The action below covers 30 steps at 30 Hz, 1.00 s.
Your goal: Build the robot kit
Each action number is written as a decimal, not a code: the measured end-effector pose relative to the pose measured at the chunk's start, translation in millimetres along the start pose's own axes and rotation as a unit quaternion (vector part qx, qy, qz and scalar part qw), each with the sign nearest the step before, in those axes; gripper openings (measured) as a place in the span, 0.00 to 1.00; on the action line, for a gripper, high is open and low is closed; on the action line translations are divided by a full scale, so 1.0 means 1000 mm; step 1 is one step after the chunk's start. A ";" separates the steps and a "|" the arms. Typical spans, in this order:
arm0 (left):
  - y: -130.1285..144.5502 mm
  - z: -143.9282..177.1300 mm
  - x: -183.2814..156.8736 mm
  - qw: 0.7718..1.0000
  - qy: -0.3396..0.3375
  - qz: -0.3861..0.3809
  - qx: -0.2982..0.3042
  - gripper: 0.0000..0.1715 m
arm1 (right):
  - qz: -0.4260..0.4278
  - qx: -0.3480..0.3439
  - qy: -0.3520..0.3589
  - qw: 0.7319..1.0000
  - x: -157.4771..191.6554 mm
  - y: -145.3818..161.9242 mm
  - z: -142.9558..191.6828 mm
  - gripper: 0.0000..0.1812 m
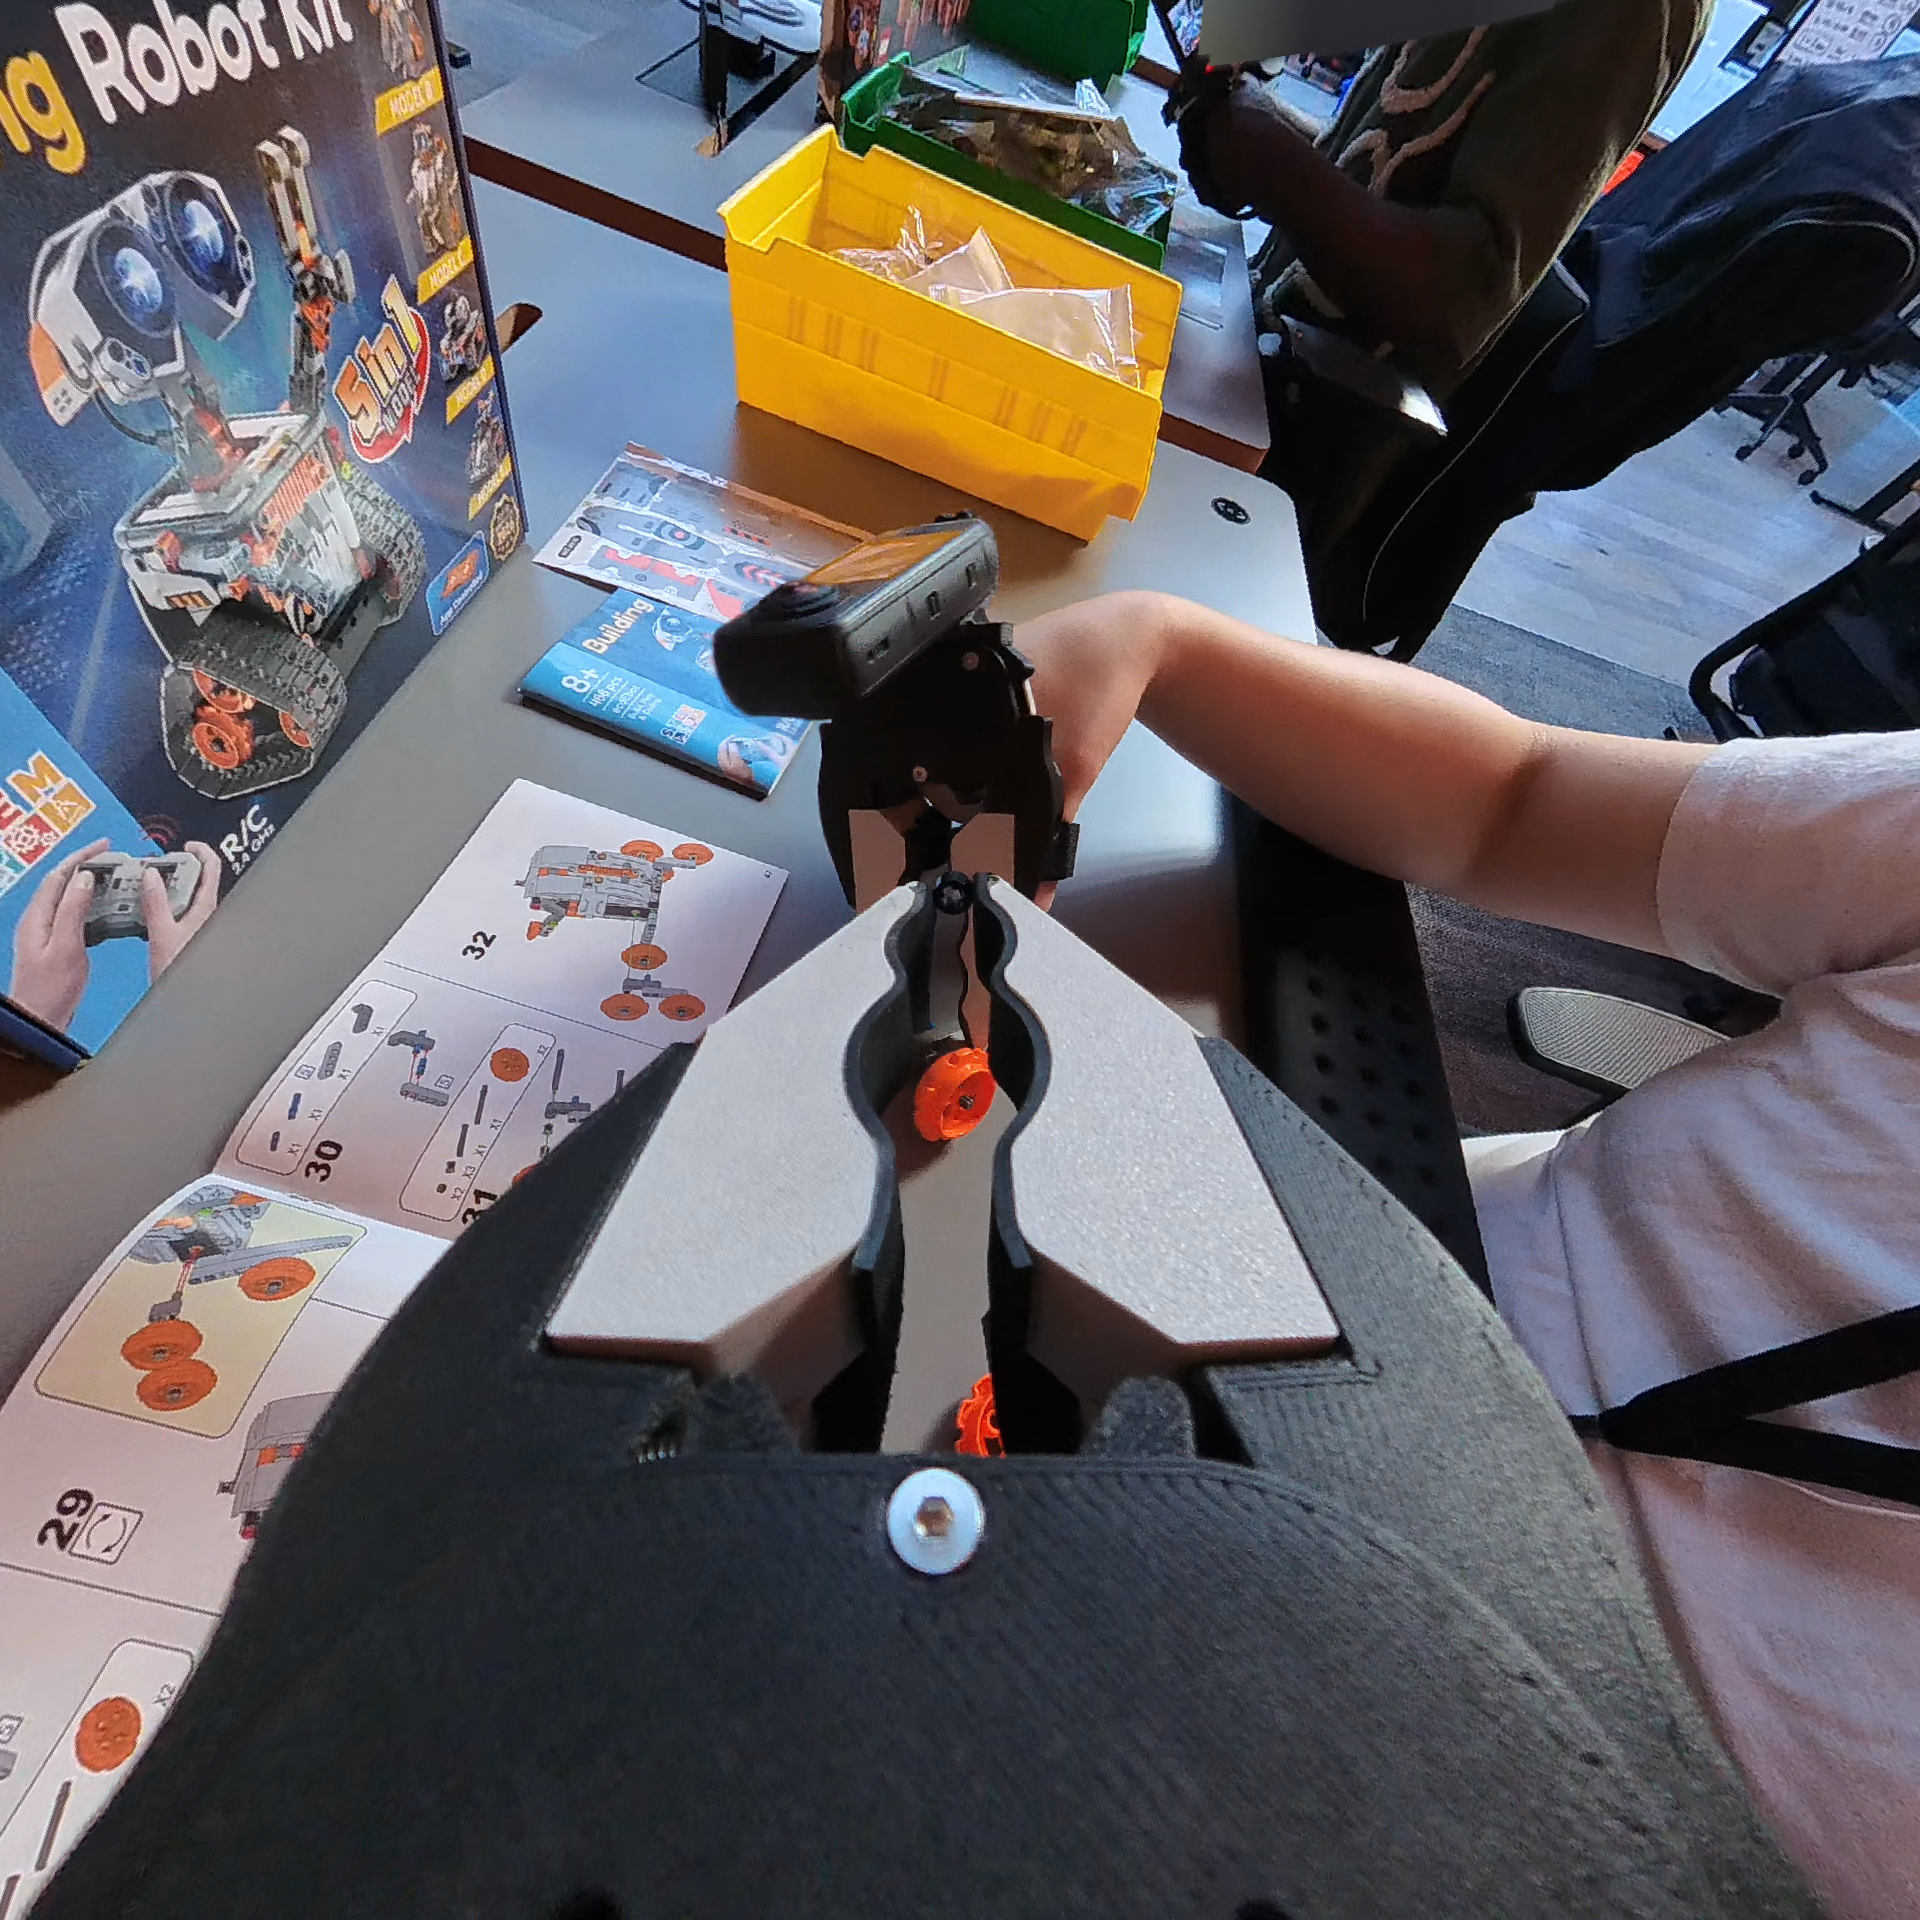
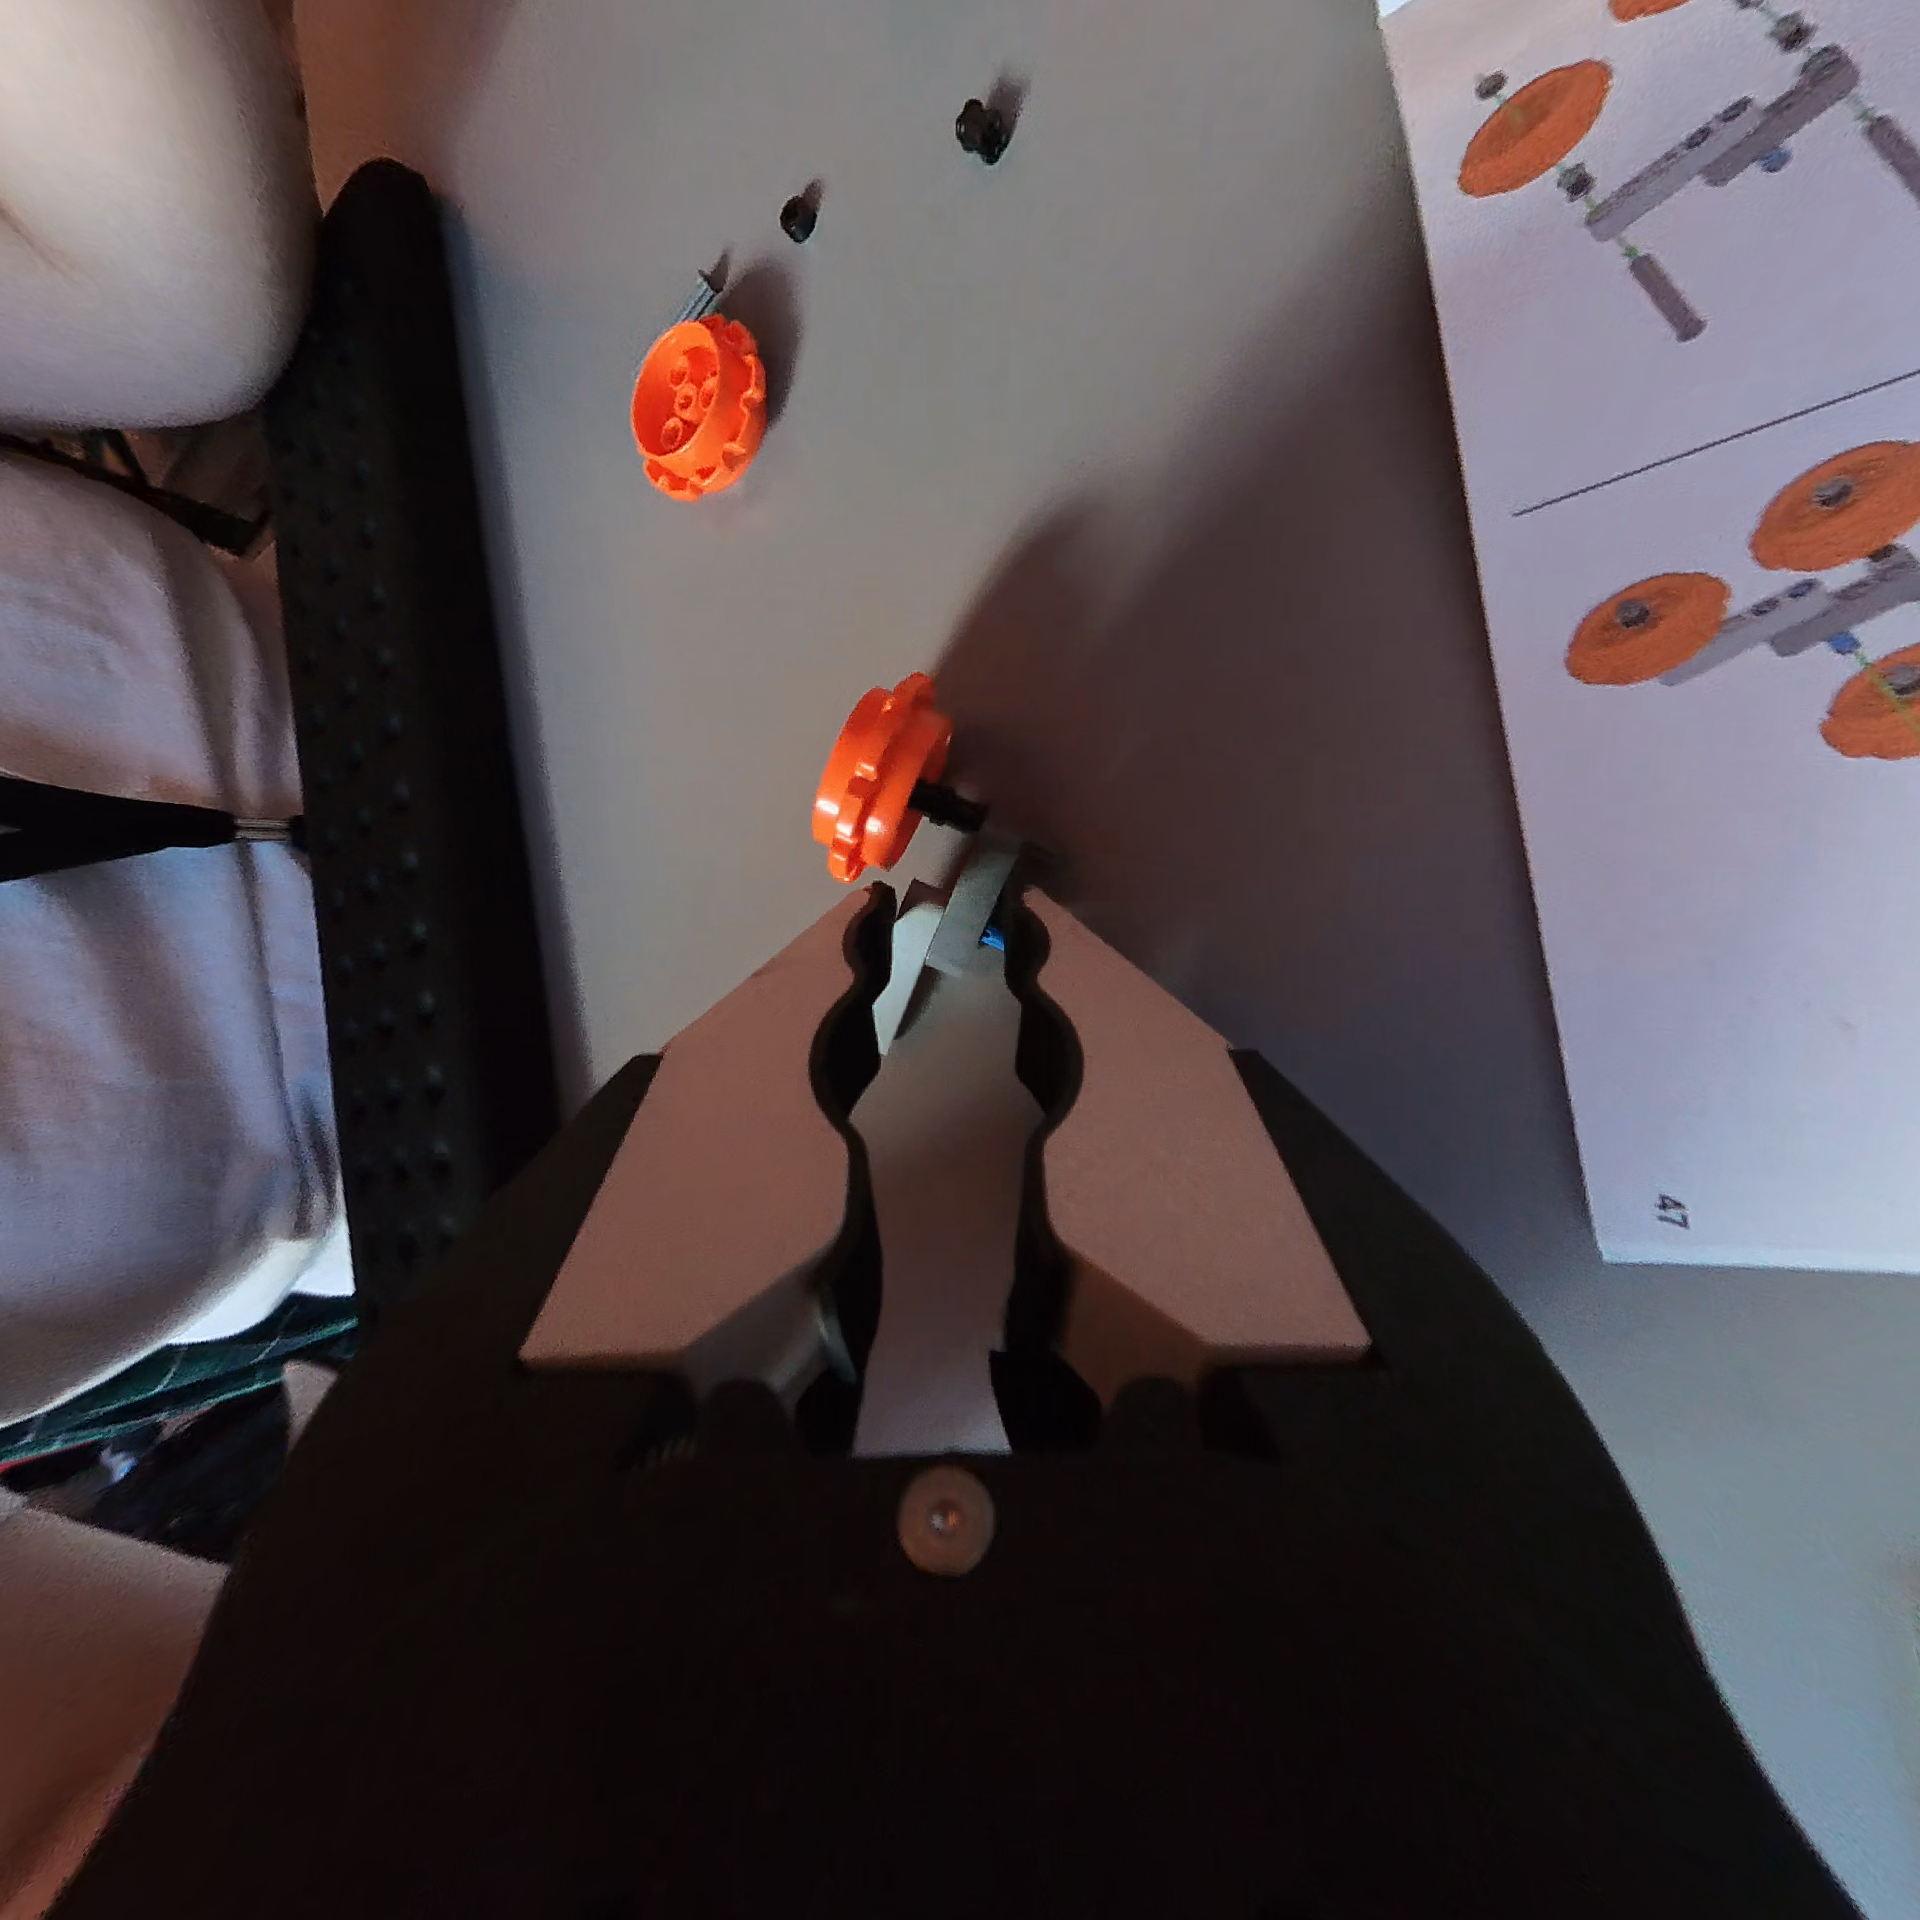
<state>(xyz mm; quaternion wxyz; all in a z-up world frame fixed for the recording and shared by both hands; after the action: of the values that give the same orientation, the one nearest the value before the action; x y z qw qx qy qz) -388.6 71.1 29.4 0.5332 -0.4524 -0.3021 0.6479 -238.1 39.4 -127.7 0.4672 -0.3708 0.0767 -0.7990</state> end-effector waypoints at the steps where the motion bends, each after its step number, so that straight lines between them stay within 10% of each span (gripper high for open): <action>1: 0.000 0.000 0.000 1.000 0.000 0.000 0.001 0.03 | -0.005 0.007 -0.005 1.000 0.000 -0.002 -0.001 0.11; 10: -0.001 0.005 0.005 1.000 -0.012 0.002 -0.010 0.03 | -0.029 0.004 -0.009 1.000 0.002 -0.004 -0.005 0.10; 18: -0.005 0.017 0.011 0.999 -0.040 0.013 -0.034 0.02 | -0.044 -0.159 0.022 0.986 -0.002 -0.001 0.010 0.09; 30: -0.018 0.018 -0.004 0.942 -0.217 -0.252 -0.039 0.03 | -0.028 -0.482 0.145 0.864 0.017 -0.048 0.094 0.09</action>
<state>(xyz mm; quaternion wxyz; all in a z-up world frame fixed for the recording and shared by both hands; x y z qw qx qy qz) -397.1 73.1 53.1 0.5827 -0.2304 -0.5399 0.5621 -214.2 73.3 -29.4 0.1914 -0.4320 0.5088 -0.7196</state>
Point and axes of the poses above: each gripper's, where its closed fingertips meet, z back along the fingers, y out of its underside, x = y × z across the jaws, the point moved 7 cm from there along z, back along the fingers
